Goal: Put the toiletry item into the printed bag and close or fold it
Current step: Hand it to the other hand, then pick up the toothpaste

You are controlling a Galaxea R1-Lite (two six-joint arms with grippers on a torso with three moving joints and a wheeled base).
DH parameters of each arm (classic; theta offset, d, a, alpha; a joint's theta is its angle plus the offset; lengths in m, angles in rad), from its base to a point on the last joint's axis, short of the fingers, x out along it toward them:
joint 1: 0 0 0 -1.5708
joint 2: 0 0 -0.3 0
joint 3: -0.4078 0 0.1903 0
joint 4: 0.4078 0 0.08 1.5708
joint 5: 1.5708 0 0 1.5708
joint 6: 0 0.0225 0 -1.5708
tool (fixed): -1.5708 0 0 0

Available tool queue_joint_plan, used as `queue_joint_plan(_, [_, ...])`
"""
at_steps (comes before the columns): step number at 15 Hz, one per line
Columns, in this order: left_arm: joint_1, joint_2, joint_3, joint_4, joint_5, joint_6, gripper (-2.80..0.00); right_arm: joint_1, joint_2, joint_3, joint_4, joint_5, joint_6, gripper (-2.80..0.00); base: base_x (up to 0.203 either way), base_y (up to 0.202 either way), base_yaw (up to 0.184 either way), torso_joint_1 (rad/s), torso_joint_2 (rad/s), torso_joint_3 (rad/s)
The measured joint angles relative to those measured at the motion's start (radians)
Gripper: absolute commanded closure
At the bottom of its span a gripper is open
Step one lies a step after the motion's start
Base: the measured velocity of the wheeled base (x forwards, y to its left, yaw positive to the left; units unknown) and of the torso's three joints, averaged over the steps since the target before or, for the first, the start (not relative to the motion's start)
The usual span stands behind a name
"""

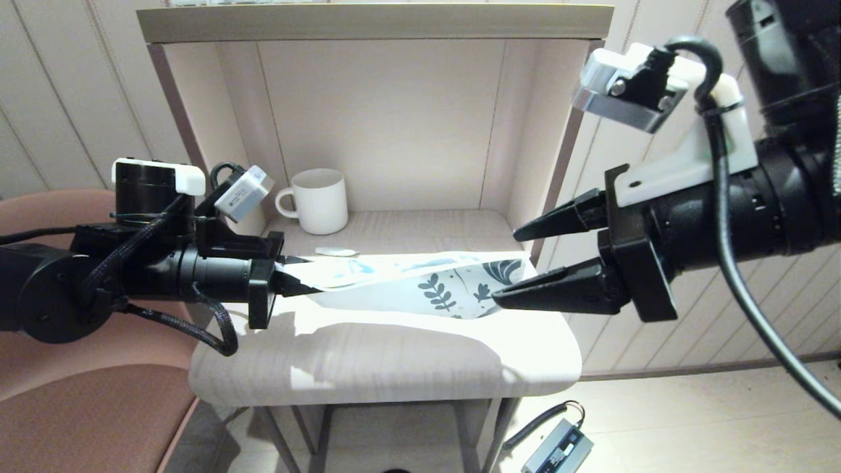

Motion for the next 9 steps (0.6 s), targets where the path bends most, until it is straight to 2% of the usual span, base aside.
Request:
queue_joint_plan(2, [0.031,0.011,-0.007,-0.018,0.021,0.008,0.00,-0.036,-0.001,-0.009,0.000,-0.021,0.034,-2.80,0.000,0.000,0.000,0.000,0.00,0.000])
queue_joint_plan(5, [0.109,-0.007,-0.012,-0.025,0.020,0.006,0.00,-0.050,0.037,-0.041,-0.001,-0.112,0.136,-2.80,0.000,0.000,0.000,0.000,0.00,0.000])
queue_joint_plan(9, [0.220,-0.091,0.007,0.000,0.019,0.000,0.00,-0.044,0.101,-0.077,-0.001,-0.125,0.204,-2.80,0.000,0.000,0.000,0.000,0.00,0.000])
